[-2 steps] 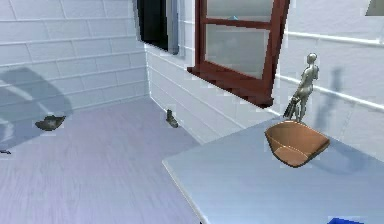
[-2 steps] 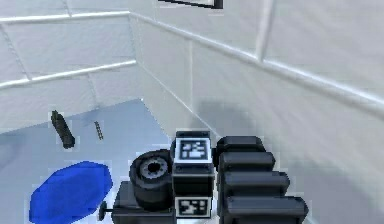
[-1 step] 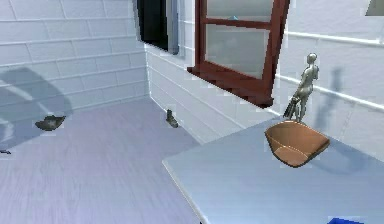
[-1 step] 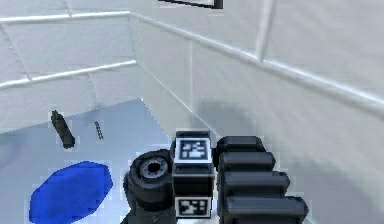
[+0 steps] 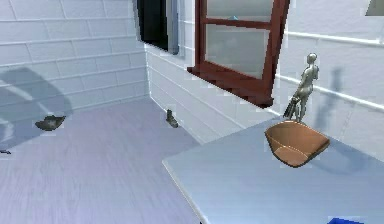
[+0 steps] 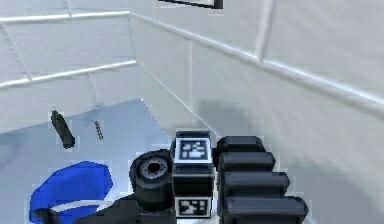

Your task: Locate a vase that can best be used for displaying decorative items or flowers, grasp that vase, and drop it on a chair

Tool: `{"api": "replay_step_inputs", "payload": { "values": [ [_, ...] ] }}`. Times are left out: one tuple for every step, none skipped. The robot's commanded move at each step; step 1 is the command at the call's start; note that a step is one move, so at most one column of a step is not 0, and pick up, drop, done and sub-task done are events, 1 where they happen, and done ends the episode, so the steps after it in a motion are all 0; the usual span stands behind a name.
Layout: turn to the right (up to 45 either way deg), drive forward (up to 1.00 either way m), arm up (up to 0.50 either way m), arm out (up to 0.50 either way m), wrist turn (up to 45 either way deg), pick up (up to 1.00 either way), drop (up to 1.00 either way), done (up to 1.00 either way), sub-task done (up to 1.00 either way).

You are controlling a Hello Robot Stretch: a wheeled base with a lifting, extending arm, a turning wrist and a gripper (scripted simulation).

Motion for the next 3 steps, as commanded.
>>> {"api": "replay_step_inputs", "payload": {
  "values": [
    [0.0, 0.0, 0.0, 0.0, 45.0, 0.0, 0.0, 0.0, 0.0],
    [0.0, 0.0, 0.0, 0.0, 18.0, 0.0, 0.0, 0.0, 0.0],
    [0.0, 0.0, -0.18, 0.0, 0.0, 0.0, 0.0, 0.0, 0.0]
  ]
}}
